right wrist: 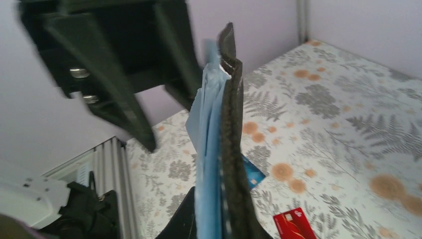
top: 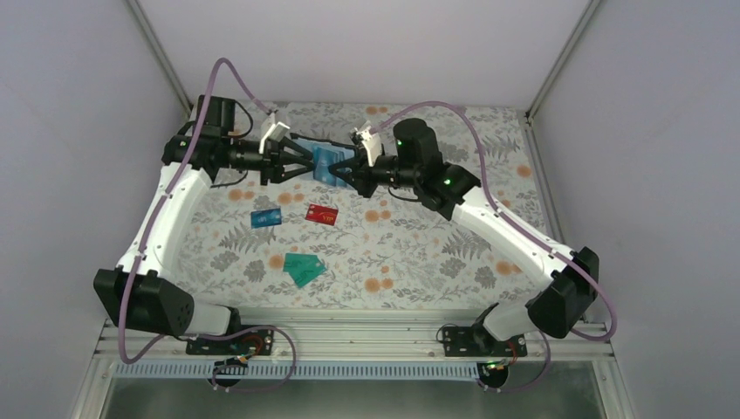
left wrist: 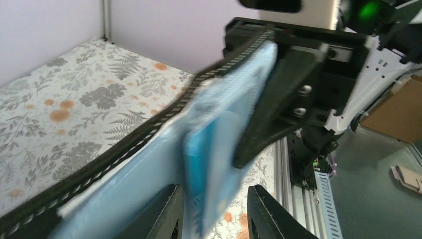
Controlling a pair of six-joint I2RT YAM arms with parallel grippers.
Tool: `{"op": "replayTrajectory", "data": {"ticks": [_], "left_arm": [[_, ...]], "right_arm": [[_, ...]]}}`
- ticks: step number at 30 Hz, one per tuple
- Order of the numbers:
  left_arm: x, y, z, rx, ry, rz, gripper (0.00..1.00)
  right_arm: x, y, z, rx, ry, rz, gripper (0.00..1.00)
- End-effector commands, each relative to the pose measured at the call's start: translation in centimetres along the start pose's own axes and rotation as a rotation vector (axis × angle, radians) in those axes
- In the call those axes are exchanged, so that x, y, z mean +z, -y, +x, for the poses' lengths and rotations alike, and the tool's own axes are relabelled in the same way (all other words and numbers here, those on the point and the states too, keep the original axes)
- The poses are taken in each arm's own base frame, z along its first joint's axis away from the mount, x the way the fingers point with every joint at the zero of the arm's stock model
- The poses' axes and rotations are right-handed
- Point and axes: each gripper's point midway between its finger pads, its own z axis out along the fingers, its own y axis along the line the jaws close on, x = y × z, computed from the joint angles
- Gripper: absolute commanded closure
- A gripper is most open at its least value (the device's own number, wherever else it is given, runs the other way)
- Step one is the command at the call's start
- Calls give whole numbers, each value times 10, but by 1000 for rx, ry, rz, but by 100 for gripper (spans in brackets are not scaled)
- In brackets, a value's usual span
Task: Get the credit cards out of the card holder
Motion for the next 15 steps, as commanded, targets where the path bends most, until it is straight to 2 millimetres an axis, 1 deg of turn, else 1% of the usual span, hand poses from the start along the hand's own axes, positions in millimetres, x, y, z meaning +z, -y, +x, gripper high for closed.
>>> {"op": "replayTrajectory", "data": {"ticks": [1, 4, 7, 9, 11, 13, 14, 15], "left_arm": [[0, -10, -5, 34, 7, -45, 66], [2, -8, -5, 30, 12, -31, 66], [3, -5, -4, 40, 11, -13, 66], [4, 8, -4, 57, 28, 53, 66], [5, 27, -6, 90, 52, 143, 66], [5, 41, -6, 125, 63, 192, 67], [5, 44, -7, 135, 67, 203, 70], [5, 46, -8, 139, 70, 209, 76]], "right_arm": [[-16, -41, -19, -135, 78, -189, 96], [-17, -53, -14, -165, 64, -266, 96], [-21, -59, -14, -197, 68, -302, 96], [-23, -60, -15, -210, 81, -305, 96], [-21, -55, -16, -206, 83, -295, 96], [-20, -51, -18, -201, 84, -297, 96], [-19, -50, -19, -202, 88, -301, 96], [-18, -48, -19, -197, 88, -303, 96]]}}
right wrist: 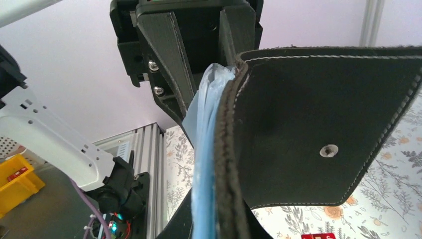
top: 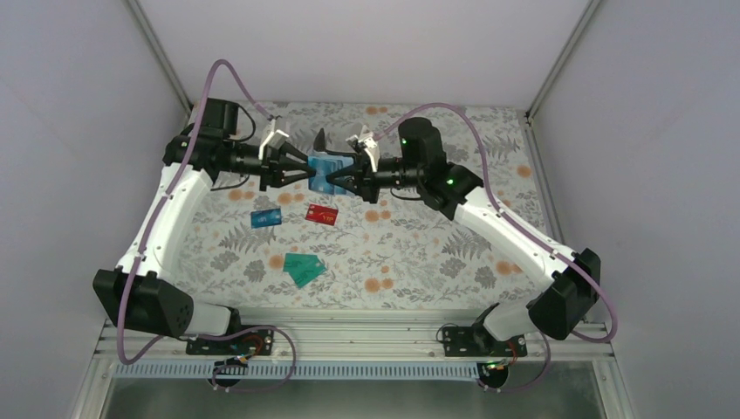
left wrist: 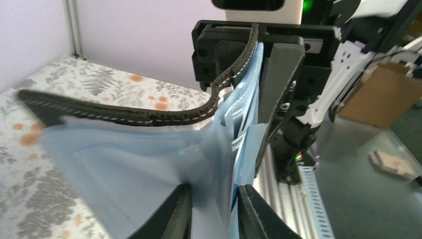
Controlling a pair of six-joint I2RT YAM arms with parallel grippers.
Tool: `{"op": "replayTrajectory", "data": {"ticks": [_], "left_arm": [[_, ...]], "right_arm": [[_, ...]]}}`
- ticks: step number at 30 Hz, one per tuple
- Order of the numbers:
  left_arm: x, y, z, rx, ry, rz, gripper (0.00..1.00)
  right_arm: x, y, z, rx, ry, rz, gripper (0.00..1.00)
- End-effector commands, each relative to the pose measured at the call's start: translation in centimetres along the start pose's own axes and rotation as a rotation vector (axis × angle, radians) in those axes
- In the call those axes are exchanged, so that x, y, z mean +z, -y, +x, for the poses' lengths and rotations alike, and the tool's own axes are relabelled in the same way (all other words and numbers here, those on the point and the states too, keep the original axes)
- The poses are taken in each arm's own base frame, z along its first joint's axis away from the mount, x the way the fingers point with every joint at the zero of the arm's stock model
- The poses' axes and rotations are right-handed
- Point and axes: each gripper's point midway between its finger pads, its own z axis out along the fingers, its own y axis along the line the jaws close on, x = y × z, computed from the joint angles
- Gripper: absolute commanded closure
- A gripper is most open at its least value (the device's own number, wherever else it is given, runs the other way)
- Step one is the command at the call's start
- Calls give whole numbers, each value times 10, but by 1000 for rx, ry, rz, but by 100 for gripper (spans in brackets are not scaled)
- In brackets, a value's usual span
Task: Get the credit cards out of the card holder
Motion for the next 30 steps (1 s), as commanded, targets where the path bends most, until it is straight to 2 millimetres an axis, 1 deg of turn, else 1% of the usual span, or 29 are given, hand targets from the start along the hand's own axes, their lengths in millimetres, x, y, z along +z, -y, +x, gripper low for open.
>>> {"op": "replayTrajectory", "data": {"ticks": [1, 2, 3, 4, 5, 7, 9, 10, 12, 14, 15, 17, 19, 21, 23, 24, 25, 27, 30], "left_arm": [[2, 30, -11, 84, 58, 129, 83], [2, 30, -11, 85, 59, 131, 93], [2, 30, -12, 88, 60, 133, 97], [2, 31, -12, 90, 58, 134, 97], [2, 32, -12, 102, 58, 135, 98], [-1, 32, -14, 112, 58, 126, 98], [-5, 28, -17, 111, 61, 104, 98], [-7, 25, -17, 105, 60, 93, 98], [-7, 23, -16, 99, 58, 85, 97], [-7, 23, -16, 97, 64, 94, 97], [-6, 21, -16, 91, 67, 100, 97], [-6, 20, -16, 91, 66, 99, 98], [-6, 18, -15, 88, 64, 101, 98], [-5, 15, -15, 84, 55, 89, 97], [-5, 12, -15, 76, 50, 79, 89], [-5, 11, -15, 71, 50, 78, 88], [-4, 10, -14, 66, 49, 79, 88], [-3, 8, -13, 53, 51, 82, 96], [-3, 7, -12, 51, 46, 74, 97]], "right_arm": [[-6, -11, -21, -81, 71, -71, 96], [-6, -10, -21, -81, 73, -71, 96], [-6, -8, -20, -78, 74, -70, 96], [-6, -5, -21, -76, 77, -64, 96], [-7, -2, -20, -73, 77, -58, 92], [-11, 5, -20, -60, 80, -35, 81], [-17, 12, -16, -50, 85, -15, 73], [-19, 15, -11, -41, 84, -10, 70], [-25, 16, -7, -39, 86, -12, 65], [-26, 14, -3, -40, 80, -28, 63], [-24, 11, 0, -43, 69, -67, 70], [-24, 7, -1, -46, 68, -97, 84], [-24, 4, -1, -59, 69, -115, 94], [-26, 5, 1, -63, 64, -105, 96], [-28, 7, 1, -59, 64, -95, 96], [-28, 7, 1, -60, 65, -100, 96], [-28, 5, 1, -62, 65, -111, 96], [-28, 4, 1, -64, 65, -122, 96], [-29, 4, -1, -71, 69, -120, 96]]}}
